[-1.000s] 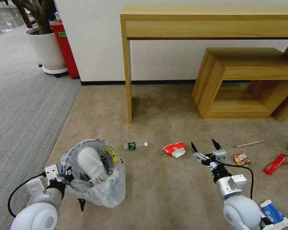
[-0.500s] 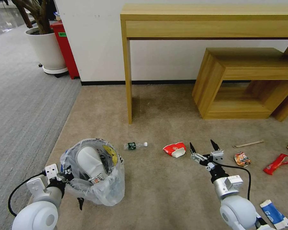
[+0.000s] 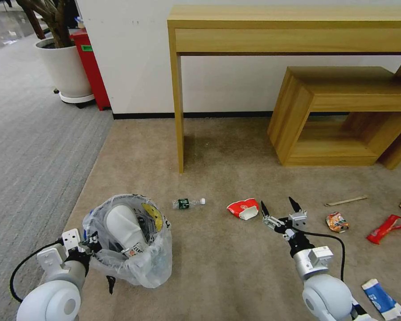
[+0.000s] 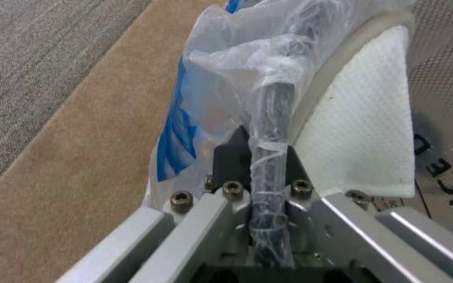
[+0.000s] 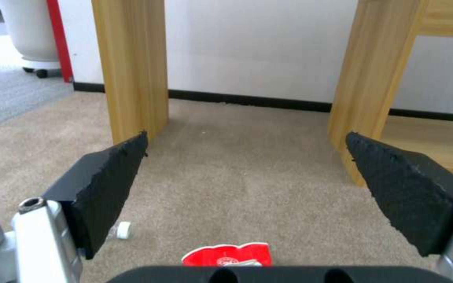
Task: Pick up the trash bin and place the garbage on the floor into it.
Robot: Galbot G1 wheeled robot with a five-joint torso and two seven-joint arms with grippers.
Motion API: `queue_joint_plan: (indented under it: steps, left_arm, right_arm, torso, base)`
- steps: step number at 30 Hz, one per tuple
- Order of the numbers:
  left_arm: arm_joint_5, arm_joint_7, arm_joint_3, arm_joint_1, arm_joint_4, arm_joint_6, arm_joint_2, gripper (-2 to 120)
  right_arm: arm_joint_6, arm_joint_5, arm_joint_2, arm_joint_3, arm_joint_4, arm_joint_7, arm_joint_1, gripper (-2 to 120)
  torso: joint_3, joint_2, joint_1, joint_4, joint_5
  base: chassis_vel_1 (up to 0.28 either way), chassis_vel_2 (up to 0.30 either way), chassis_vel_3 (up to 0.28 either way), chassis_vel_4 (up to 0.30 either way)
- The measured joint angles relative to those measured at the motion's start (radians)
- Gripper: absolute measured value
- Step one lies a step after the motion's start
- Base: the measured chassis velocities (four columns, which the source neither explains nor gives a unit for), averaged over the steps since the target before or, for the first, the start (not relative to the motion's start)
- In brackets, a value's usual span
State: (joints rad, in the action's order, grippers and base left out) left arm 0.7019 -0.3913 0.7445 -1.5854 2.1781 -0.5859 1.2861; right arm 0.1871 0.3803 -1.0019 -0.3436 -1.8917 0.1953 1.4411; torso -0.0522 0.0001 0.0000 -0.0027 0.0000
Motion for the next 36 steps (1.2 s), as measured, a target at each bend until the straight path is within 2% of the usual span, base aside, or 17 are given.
queue_joint_plan:
  steps: [36]
  left_arm:
    - [-0.030,0.013,0.005,-0.010,-0.006,0.015,-0.002,1]
  right_arm:
    - [0.007,-0.039,-0.035,0.029,0.025,-0.012,-0.009,96]
  torso:
    - [0.000,0.000,0.000,0.0000,0.0001]
  base:
    - [-0.012,0.011,0.011,-0.013]
